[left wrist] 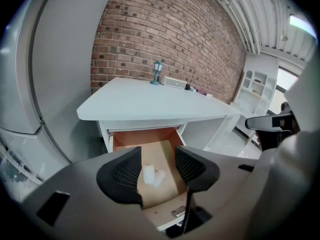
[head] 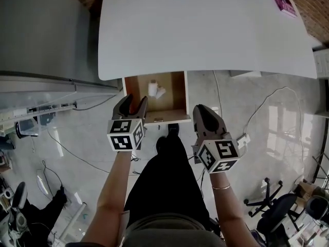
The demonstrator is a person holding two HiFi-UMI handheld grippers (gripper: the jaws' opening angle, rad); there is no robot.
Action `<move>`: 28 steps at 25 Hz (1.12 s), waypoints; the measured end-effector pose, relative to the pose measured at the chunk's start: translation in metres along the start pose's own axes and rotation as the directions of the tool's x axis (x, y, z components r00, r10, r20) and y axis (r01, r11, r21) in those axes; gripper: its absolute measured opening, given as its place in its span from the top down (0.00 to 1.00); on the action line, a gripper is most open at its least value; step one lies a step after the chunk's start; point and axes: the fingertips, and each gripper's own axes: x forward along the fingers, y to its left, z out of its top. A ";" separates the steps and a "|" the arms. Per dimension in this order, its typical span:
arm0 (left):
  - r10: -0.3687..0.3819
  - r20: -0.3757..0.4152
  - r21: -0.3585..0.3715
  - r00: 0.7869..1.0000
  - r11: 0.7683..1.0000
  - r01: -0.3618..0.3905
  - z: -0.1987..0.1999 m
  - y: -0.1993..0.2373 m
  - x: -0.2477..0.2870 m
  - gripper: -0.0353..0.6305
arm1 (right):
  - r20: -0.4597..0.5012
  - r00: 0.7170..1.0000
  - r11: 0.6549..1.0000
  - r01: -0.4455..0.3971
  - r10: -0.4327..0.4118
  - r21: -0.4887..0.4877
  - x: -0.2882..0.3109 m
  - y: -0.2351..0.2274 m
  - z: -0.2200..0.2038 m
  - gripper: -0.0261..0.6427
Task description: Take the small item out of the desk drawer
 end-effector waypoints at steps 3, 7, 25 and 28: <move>0.000 -0.042 0.016 0.999 1.000 0.001 -0.010 -0.002 0.015 0.64 | -0.022 1.000 1.000 0.000 0.000 0.013 0.005 -0.004 -0.010 0.91; -0.001 -0.105 0.040 0.994 0.999 0.005 -0.027 -0.004 0.034 0.64 | -0.042 0.999 0.999 0.004 -0.002 0.038 0.012 -0.007 -0.022 0.91; 0.051 -0.307 0.138 0.950 0.990 -0.009 -0.091 0.016 0.099 0.64 | -0.084 0.996 0.996 0.012 -0.005 0.088 0.032 -0.020 -0.056 0.92; 0.057 -0.338 0.159 0.939 0.987 -0.002 -0.099 0.018 0.107 0.64 | -0.092 0.996 0.996 0.015 -0.006 0.093 0.034 -0.025 -0.059 0.92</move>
